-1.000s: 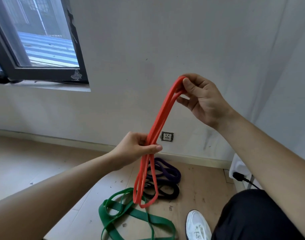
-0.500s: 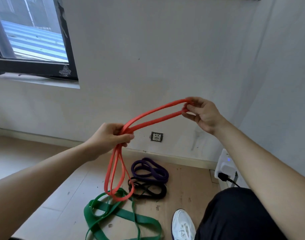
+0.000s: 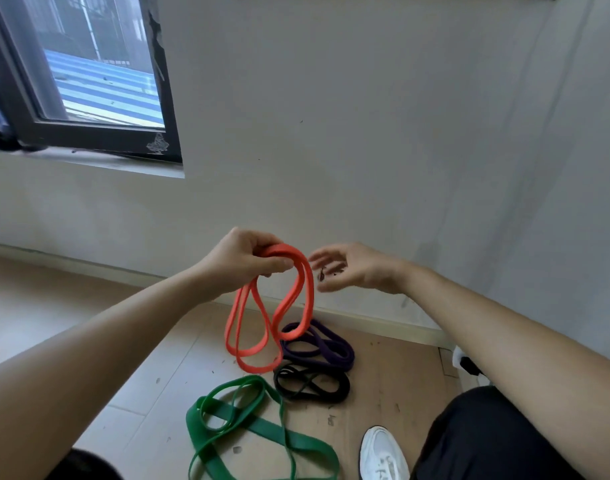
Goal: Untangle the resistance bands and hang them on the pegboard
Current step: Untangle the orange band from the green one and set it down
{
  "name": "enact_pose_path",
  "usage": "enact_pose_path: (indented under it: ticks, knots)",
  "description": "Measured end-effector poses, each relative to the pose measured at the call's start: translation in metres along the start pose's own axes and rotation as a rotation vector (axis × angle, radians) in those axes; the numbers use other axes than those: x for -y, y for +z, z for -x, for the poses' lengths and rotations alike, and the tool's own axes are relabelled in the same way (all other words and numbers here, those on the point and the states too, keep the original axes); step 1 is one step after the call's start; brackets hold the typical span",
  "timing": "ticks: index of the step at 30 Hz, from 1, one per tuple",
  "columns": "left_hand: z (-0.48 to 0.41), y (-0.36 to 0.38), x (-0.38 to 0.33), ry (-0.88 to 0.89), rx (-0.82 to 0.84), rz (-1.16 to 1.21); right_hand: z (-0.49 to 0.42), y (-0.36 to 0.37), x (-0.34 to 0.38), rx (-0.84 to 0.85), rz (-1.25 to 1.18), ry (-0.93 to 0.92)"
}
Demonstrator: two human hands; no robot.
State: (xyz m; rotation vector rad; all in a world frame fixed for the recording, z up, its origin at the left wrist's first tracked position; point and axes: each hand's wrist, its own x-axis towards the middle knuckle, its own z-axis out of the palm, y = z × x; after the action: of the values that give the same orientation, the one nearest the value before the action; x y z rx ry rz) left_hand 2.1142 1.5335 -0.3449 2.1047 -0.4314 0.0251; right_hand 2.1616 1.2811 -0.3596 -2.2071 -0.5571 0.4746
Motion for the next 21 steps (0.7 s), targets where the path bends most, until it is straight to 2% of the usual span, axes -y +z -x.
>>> enact_pose_path:
  ticks: [4, 10, 17, 21]
  knots:
    - [0.002, 0.0, 0.001, 0.021, 0.036, -0.061, -0.005, 0.021, 0.04, 0.039, -0.05, -0.18]
    - [0.009, -0.008, 0.004, -0.001, 0.067, -0.057, -0.007, 0.022, 0.054, 0.021, 0.057, -0.188]
    - [0.011, -0.007, 0.012, -0.078, 0.17, 0.0, 0.008, -0.004, 0.058, -0.121, 0.001, -0.31]
    - [0.012, -0.009, 0.016, -0.06, 0.151, 0.04, 0.011, -0.018, 0.042, -0.24, -0.091, -0.311]
